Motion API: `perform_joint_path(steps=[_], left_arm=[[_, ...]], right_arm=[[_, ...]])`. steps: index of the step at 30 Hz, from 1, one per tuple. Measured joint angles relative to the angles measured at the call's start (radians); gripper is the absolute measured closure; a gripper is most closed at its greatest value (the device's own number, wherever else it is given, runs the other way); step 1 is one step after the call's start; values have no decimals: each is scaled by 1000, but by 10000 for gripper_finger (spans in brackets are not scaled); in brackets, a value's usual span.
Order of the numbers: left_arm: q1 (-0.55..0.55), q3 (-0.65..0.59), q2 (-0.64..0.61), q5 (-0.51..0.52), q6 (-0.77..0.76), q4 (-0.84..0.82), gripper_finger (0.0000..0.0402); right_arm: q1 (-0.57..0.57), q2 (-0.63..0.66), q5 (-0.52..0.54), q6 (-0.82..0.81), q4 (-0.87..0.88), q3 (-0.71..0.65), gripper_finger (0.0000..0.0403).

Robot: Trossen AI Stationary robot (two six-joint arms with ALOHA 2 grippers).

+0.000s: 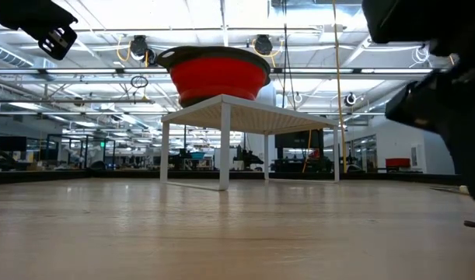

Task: Pick & Place Fruit
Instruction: Put the peach into the red strainer bowl on the shelf

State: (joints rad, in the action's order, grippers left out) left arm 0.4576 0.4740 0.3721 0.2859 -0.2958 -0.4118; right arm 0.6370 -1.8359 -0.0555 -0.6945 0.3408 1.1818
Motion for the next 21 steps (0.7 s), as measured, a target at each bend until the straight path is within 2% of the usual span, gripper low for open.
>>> perform_joint_path(steps=[9,16,21], left_arm=[[0,0,0,3,-4,0,385],[0,0,0,3,-5,0,400],[0,0,0,3,-6,0,385]], right_arm=[[0,0,2,29,-31,-53,161],[0,1,8,57,-44,-72,161],[-1,1,45,80,-51,-74,161]])
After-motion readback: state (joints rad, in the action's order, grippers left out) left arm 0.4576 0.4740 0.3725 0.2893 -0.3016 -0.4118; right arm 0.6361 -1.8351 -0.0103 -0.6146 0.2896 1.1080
